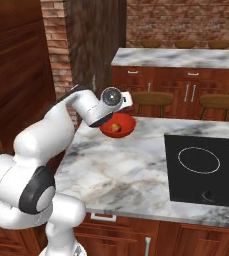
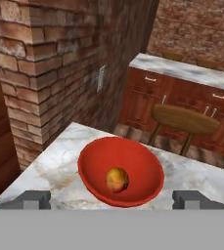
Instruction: Retrieve the peach and orange from the fridge and place them into the bowl on the dining table.
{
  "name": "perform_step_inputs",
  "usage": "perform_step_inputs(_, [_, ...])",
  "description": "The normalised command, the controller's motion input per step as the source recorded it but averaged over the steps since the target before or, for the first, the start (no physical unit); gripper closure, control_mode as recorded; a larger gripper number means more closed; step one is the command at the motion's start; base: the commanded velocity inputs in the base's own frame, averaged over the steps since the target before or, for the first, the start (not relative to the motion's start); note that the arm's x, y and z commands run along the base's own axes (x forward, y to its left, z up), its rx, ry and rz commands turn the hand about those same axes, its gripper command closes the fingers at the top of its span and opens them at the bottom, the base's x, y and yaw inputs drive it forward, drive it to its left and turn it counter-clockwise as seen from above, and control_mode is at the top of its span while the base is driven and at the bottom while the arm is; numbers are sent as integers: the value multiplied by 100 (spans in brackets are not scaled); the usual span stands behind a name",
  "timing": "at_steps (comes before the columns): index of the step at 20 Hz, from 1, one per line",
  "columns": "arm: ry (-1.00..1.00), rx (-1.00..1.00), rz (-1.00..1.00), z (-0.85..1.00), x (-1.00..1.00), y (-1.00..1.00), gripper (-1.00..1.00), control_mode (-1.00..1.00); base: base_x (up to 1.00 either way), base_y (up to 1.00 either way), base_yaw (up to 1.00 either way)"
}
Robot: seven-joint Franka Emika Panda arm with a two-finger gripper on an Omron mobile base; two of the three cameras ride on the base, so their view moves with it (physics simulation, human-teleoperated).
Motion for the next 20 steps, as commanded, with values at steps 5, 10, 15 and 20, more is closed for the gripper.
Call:
perform_step_inputs(5, [-11,-7,0,100,-100,0,-100,-100,0,0,0])
perform_step_inputs(10, [-2,-4,-1,100,-100,0,-100,-100,0,0,0])
perform_step_inputs(15, [0,0,-15,73,-100,-2,-100,-100,0,0,0])
perform_step_inputs(20, [-6,9,-34,22,-100,0,-100,-100,0,0,0])
